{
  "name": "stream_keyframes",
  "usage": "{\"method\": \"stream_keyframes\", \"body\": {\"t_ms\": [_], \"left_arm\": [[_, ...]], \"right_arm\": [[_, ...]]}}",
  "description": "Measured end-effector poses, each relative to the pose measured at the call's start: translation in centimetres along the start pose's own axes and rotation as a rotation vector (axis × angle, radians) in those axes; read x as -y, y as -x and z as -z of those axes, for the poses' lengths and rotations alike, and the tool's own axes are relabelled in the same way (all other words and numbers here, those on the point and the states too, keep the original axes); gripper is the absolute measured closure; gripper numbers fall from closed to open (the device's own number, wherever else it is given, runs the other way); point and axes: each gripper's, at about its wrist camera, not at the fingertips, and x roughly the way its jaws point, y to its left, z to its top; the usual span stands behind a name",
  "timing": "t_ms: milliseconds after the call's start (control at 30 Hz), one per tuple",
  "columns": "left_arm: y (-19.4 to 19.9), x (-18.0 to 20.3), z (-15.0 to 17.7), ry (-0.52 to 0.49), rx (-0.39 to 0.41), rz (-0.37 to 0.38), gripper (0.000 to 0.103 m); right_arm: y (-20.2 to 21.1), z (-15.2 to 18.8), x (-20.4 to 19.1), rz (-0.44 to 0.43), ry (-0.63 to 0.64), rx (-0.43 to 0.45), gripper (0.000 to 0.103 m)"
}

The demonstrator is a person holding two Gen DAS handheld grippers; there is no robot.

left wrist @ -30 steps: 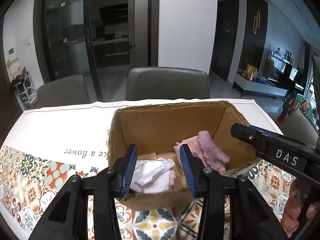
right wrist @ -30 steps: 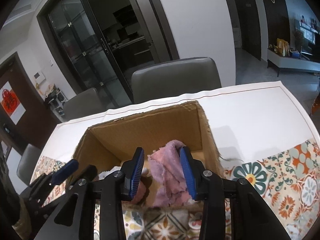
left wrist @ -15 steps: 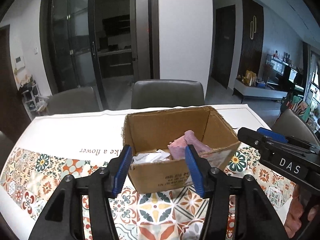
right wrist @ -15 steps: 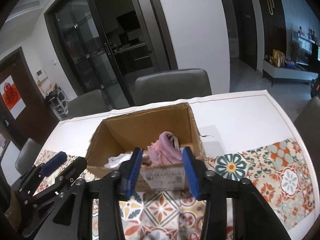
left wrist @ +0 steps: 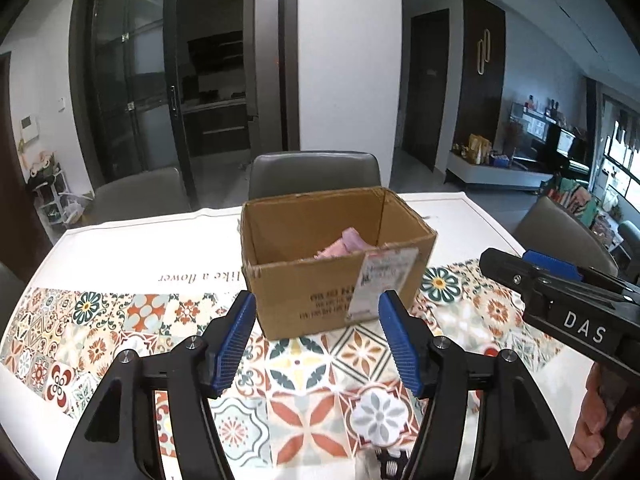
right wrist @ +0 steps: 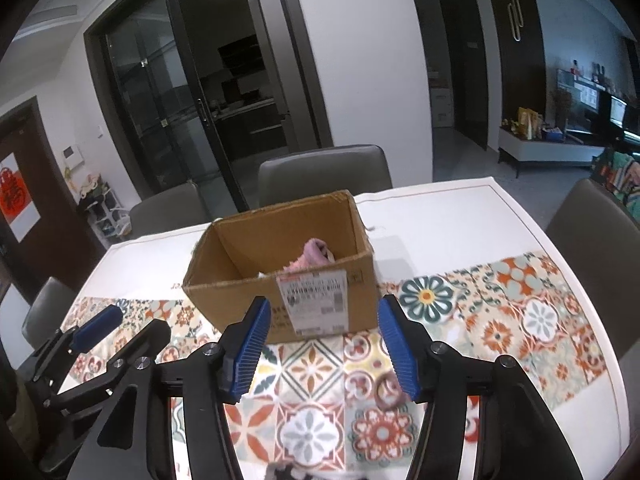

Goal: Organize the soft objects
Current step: 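Move both tools back to the patterned pouch and pink hair tie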

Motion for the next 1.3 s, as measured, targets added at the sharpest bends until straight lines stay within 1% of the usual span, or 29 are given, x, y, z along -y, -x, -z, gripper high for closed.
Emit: {"method": "stream_keyframes", "body": {"t_ms": [233,367,567,733,933,1000,1100,1300], "left_arm": [[1.7,0.3,2.1,-0.017,-0.015,-0.005,0.038],[2.5,0.7,3.4,0.003,-0.033,-0.009,0.038],[3.7,1.5,5.7,0.064,-0.048,-0.033,0.038],[4.1,2.8,7.8,0.099,-0.070,-0.066,0.038],[4.6,4.3,9.5,0.125,-0.057,-0.132,0.038],[4.7,4.6,10.1,0.140,-0.061,-0.136,0.038],[4.3,5.3,11.3,0.160,-0.082,-0.147,0.039],[2.7,6.1,13.6,0.218,-0.157,-0.162,0.039]], "right_arm": [[2.1,2.4,-0.1,0.034,-0.006,-0.003,0.045],[2.7,3.4,0.0,0.028,0.007,-0.013,0.045],[3.0,4.8,0.6,-0.005,0.031,-0.036,0.045],[3.0,5.6,1.5,-0.050,0.058,-0.058,0.045],[2.7,6.6,2.3,-0.080,0.108,-0.077,0.045],[2.7,6.9,2.5,-0.088,0.125,-0.073,0.045],[2.2,7.5,2.9,-0.112,0.147,-0.084,0.045],[0.5,8.6,3.9,-0.127,0.186,-0.113,0.045]]}}
